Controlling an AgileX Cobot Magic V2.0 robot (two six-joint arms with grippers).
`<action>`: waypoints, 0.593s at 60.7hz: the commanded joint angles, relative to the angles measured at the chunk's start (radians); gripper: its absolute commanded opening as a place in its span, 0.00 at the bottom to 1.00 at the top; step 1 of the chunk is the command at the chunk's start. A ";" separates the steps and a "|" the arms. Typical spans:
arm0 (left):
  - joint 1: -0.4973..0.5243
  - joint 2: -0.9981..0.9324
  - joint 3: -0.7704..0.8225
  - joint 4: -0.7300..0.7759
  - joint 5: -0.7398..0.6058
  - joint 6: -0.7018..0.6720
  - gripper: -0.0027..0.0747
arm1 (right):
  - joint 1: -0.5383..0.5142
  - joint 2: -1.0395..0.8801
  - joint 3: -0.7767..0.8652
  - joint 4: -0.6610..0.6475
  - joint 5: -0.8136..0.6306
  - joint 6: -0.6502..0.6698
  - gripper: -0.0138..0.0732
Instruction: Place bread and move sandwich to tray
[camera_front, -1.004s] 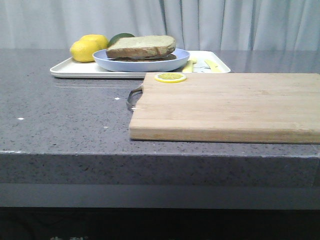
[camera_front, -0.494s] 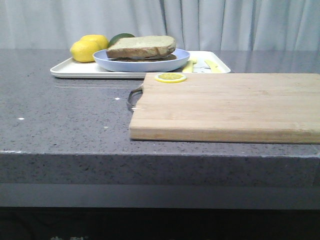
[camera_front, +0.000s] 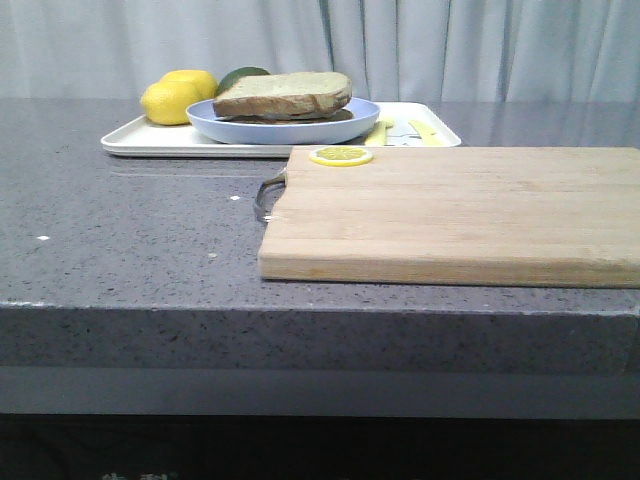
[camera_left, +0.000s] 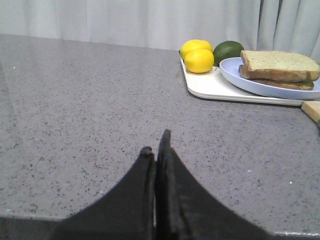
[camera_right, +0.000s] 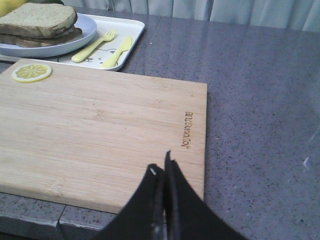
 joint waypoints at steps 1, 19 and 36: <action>0.001 -0.024 0.034 -0.010 -0.175 -0.031 0.01 | -0.001 0.007 -0.024 0.005 -0.074 -0.009 0.07; 0.001 -0.024 0.113 -0.051 -0.239 -0.032 0.01 | -0.001 0.007 -0.024 0.005 -0.074 -0.009 0.07; 0.001 -0.024 0.113 -0.051 -0.239 -0.032 0.01 | -0.001 0.007 -0.024 0.005 -0.074 -0.009 0.07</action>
